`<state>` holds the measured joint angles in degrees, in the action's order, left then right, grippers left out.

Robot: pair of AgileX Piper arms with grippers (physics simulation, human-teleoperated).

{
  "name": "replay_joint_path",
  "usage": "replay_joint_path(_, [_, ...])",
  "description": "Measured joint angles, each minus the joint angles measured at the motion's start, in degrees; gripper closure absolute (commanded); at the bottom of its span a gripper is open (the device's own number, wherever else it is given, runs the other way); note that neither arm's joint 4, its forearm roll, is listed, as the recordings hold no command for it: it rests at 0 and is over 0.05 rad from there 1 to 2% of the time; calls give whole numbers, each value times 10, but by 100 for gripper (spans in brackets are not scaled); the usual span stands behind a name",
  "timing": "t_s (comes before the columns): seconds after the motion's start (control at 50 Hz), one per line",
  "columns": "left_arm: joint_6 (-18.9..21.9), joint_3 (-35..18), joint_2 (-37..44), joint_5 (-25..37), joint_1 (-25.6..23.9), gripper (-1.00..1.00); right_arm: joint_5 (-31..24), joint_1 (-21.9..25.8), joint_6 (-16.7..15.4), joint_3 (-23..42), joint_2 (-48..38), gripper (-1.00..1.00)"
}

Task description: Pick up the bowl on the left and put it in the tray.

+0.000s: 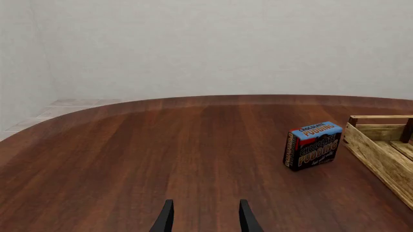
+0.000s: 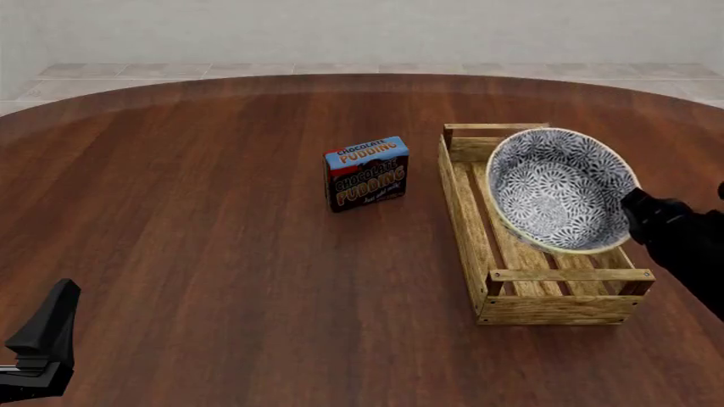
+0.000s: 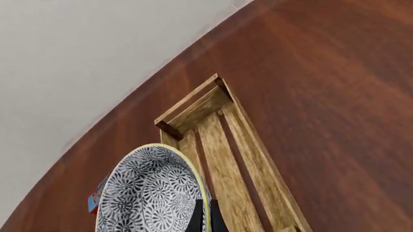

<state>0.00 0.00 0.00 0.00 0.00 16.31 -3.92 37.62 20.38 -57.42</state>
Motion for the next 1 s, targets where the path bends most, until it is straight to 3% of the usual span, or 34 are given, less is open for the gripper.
replay_joint_path(0.44, [0,0,0,0,0,-100,15,11,28,-13,-13,100])
replay_joint_path(1.0, [0,0,0,0,0,-100,27,9,27,-9,-35,100])
